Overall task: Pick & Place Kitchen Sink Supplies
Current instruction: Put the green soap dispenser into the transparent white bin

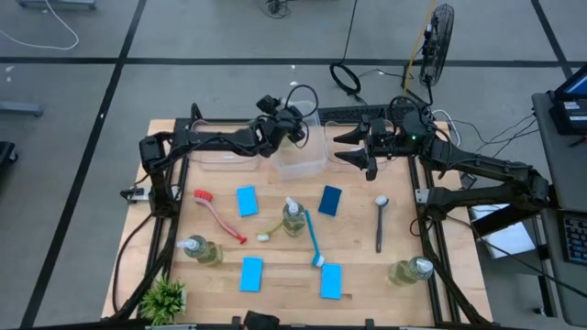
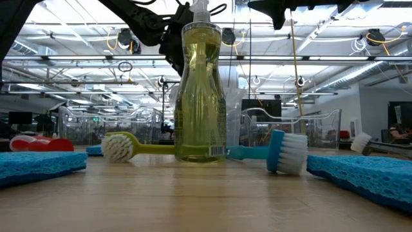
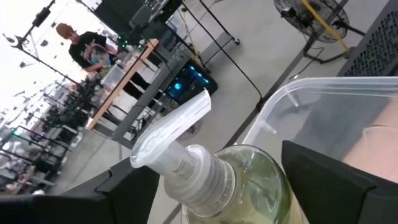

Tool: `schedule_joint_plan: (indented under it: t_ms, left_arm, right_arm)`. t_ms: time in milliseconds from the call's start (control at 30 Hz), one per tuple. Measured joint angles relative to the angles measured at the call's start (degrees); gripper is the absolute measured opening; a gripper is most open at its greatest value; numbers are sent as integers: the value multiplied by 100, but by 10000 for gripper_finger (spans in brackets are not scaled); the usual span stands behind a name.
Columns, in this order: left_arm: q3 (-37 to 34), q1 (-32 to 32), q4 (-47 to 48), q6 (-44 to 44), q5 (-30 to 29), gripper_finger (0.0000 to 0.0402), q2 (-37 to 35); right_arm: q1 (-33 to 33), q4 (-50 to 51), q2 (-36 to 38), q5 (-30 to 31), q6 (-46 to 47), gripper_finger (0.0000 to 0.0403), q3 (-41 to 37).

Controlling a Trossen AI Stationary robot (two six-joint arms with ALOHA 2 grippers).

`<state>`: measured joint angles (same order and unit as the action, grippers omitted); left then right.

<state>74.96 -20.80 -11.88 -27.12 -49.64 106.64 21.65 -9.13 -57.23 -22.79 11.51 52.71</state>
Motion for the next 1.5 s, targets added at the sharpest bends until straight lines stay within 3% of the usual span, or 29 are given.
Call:
schedule_joint_plan:
  t_ms: [733, 1100, 1500]
  left_arm:
    - [-2, 82, -51, 67, -245, 336, 3]
    - [0, 79, -60, -42, -1004, 357, 2]
    - [4, 180, -39, -205, -914, 370, -7]
  right_arm:
    - [-1, 0, 0, -5, 0, 224, 0]
    - [-1, 0, 0, -7, 2, 224, 0]
    - [-1, 11, 0, -9, 2, 224, 0]
